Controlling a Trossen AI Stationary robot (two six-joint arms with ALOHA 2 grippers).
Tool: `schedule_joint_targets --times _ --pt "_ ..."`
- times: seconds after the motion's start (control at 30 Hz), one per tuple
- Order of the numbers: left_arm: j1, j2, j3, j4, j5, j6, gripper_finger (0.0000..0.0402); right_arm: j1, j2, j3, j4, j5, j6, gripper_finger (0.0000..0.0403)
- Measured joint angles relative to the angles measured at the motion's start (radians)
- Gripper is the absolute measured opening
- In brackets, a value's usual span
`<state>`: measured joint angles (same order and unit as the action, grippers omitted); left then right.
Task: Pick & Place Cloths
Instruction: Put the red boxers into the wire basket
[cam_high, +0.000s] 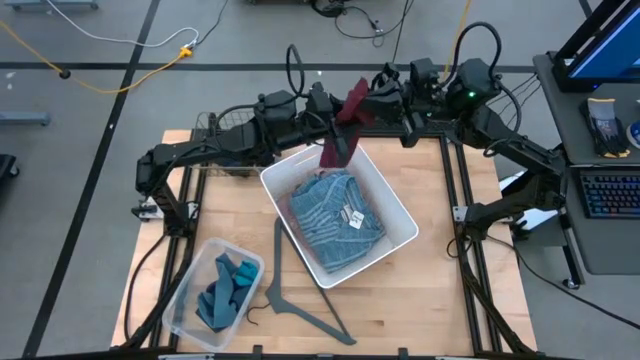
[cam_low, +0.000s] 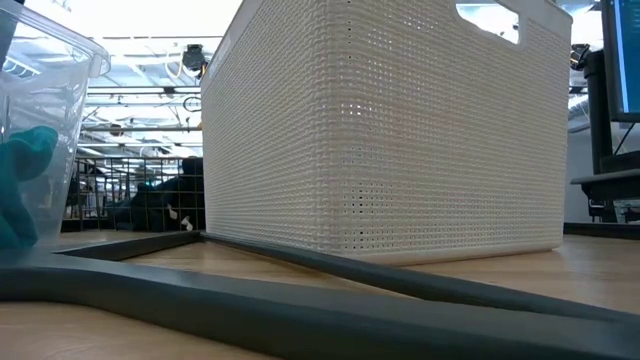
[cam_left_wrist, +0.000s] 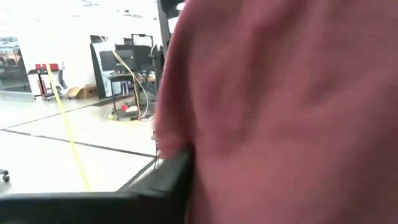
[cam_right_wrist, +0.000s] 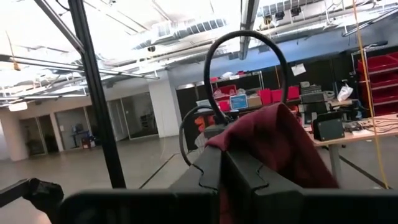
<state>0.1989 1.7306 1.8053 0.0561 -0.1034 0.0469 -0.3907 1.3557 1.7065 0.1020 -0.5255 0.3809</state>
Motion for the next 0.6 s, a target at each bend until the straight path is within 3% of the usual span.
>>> schedule_joint_targets --times 0.1,0.17,0.37,0.6 --pt "0.002 0.000 0.000 -0.020 0.003 -0.001 0.0059 0.000 0.000 0.000 -0.001 0.001 0.000 0.0000" --pt "0.006 -0.001 0.000 -0.045 0.013 -0.015 0.0017 0.000 -0.003 0.000 -0.006 0.001 0.000 0.0000" --pt "0.016 -0.021 0.000 -0.148 0.055 -0.070 0.0004 -0.005 -0.014 0.000 -0.027 -0.033 -0.031 0.0000" --pt "0.017 -0.107 -0.001 -0.321 0.009 -0.077 0.0002 -0.048 -0.044 0.000 -0.179 -0.080 -0.138 0.0025"
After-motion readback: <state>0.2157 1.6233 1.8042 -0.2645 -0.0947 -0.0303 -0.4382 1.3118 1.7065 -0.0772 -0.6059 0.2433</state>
